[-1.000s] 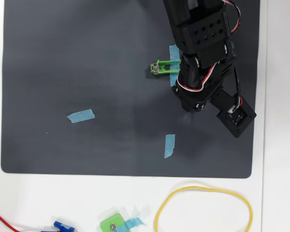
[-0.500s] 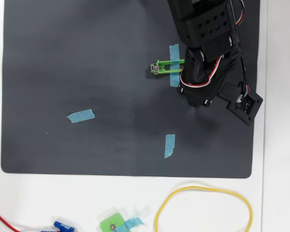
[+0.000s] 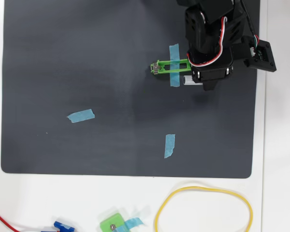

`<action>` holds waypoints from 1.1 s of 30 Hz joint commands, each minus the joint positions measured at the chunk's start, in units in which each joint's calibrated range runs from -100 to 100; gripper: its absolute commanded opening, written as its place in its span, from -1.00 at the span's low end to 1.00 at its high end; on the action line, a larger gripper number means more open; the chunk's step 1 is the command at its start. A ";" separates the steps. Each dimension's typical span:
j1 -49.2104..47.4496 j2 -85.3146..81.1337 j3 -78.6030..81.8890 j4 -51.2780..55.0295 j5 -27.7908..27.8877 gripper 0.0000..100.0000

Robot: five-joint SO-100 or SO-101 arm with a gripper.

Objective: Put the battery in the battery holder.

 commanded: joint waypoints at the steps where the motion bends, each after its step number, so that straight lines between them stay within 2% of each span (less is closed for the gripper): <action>1: 4.33 -2.07 0.82 -0.40 0.59 -1.00; 12: 7.65 -2.16 1.52 -0.05 4.86 -1.00; 21: 7.65 -2.24 1.79 3.01 4.92 -1.00; 28: 7.65 -11.54 4.69 5.89 4.81 -1.00; 33: 7.65 -11.88 5.31 6.33 4.45 -1.00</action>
